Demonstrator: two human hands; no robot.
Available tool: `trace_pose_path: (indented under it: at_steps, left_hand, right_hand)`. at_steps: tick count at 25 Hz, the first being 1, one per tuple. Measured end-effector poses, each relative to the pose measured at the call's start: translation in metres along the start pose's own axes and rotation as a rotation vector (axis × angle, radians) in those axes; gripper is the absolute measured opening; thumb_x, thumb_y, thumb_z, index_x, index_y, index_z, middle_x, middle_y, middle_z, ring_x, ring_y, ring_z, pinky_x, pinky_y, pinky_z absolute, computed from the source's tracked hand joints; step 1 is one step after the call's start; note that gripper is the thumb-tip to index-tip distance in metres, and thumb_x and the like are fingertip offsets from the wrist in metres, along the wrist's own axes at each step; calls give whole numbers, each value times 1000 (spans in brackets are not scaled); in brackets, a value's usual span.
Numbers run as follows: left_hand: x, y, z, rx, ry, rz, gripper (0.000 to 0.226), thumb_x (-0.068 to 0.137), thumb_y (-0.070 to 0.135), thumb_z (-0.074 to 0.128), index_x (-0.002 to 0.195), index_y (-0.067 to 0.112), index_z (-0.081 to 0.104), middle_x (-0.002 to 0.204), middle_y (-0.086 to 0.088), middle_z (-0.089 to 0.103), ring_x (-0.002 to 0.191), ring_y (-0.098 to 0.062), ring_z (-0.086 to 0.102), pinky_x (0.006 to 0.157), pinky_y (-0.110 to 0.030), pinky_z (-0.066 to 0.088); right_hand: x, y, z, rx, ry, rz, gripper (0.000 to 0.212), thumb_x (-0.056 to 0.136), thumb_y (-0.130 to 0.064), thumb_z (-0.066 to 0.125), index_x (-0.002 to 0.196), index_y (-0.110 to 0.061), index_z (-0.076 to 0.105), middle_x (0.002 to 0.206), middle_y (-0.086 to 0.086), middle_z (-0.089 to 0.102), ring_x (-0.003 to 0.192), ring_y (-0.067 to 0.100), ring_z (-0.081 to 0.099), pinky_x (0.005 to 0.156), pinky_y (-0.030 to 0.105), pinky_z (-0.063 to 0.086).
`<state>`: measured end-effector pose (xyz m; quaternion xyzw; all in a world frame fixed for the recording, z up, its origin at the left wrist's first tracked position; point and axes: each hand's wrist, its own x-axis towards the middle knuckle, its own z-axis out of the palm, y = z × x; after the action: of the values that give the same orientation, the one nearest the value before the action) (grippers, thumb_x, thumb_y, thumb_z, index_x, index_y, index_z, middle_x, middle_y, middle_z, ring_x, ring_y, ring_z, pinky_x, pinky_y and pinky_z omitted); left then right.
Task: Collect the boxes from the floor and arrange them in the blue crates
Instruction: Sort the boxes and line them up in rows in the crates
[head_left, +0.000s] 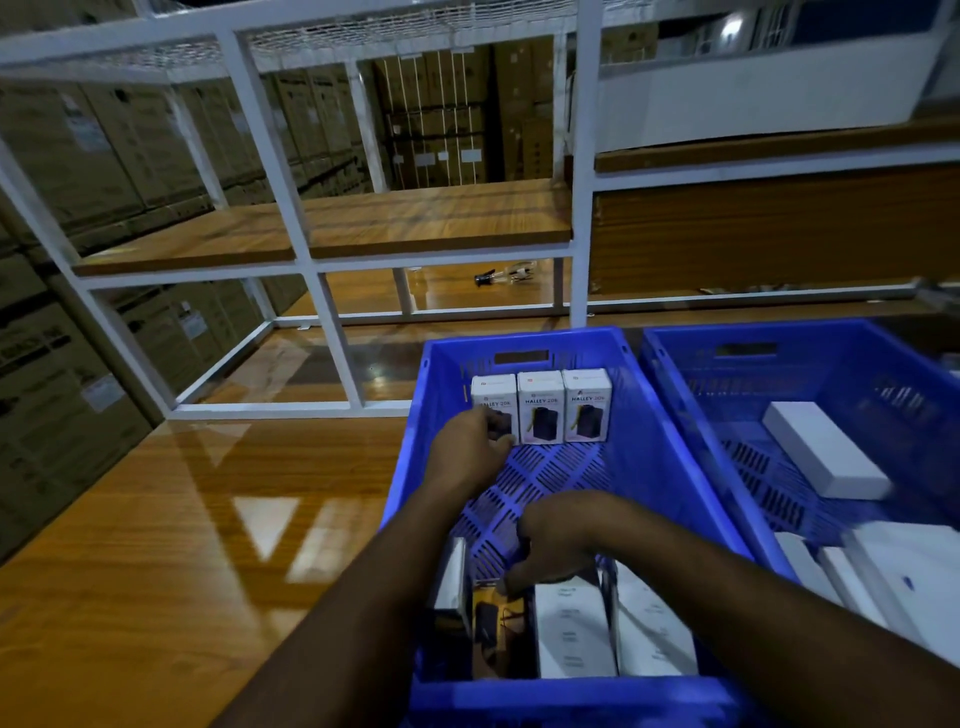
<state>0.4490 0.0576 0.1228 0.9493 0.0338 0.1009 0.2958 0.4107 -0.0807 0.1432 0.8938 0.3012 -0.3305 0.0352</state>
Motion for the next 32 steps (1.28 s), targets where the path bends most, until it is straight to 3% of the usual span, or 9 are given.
trace_pose_path:
  at_steps: [3, 8, 14, 16, 19, 22, 25, 29, 32]
  left_hand:
    - [1, -5, -4, -44, 9, -19, 18, 93, 27, 66, 108, 17, 68, 102, 1, 72, 99, -17, 66, 83, -31, 51]
    - [1, 0, -2, -36, -57, 10, 18, 95, 29, 65, 108, 17, 68, 87, 7, 64, 92, -18, 64, 75, -29, 48]
    - [-9, 10, -9, -249, -218, -30, 21, 100, 30, 57, 87, 16, 68, 66, 3, 56, 64, -14, 51, 66, -30, 40]
    - [-13, 15, -10, -297, -320, -47, 27, 103, 30, 53, 85, 13, 65, 74, -5, 59, 69, -19, 52, 67, -31, 39]
    - [-14, 20, -11, -496, -477, -177, 29, 102, 37, 55, 107, 9, 61, 107, -13, 70, 87, -21, 63, 74, -33, 49]
    - [-17, 19, -5, -607, -548, -200, 79, 82, 55, 74, 140, 17, 36, 137, -1, 53, 111, -18, 61, 78, -29, 56]
    - [-18, 17, 12, -416, -423, -23, 108, 58, 64, 87, 139, 22, 30, 134, 2, 38, 121, -17, 50, 95, -37, 55]
    - [-13, 22, 4, -829, -409, -208, 61, 80, 58, 74, 123, 18, 58, 120, -7, 64, 97, -19, 67, 77, -37, 61]
    - [-9, 24, -7, -1231, -555, -354, 43, 92, 57, 59, 119, 24, 68, 119, -6, 72, 108, -27, 69, 83, -50, 60]
  right_hand:
    - [-9, 1, -6, 158, 10, -30, 51, 88, -61, 57, 84, -10, 63, 70, 9, 58, 58, 22, 47, 54, 29, 40]
    - [-11, 9, -15, 428, 29, -60, 21, 84, -28, 75, 94, -14, 63, 77, 11, 59, 54, 16, 45, 49, 27, 39]
    - [-5, 47, -29, 1018, 542, -13, 13, 79, -7, 79, 84, -11, 68, 86, 6, 70, 79, 17, 63, 69, 30, 49]
    - [2, 56, -28, 1176, 640, 31, 12, 80, -4, 77, 83, -11, 67, 89, 10, 70, 82, 22, 64, 69, 33, 50]
    - [9, 65, -26, 1388, 759, 78, 13, 83, -7, 75, 93, -9, 66, 95, 13, 71, 80, 25, 66, 68, 34, 53]
    - [15, 71, -25, 1538, 861, 129, 22, 84, -13, 74, 103, -7, 65, 101, 12, 71, 83, 25, 69, 65, 32, 54]
    - [17, 70, -24, 1572, 902, 133, 27, 91, -24, 68, 111, -7, 65, 104, 12, 73, 87, 23, 70, 69, 32, 55]
    - [5, 70, -28, 1806, 879, -66, 40, 101, -44, 45, 111, -13, 68, 104, 9, 75, 97, 23, 70, 84, 39, 57]
    - [4, 78, -29, 1846, 943, -55, 40, 103, -43, 43, 119, -15, 66, 108, 7, 71, 99, 20, 66, 87, 41, 54]
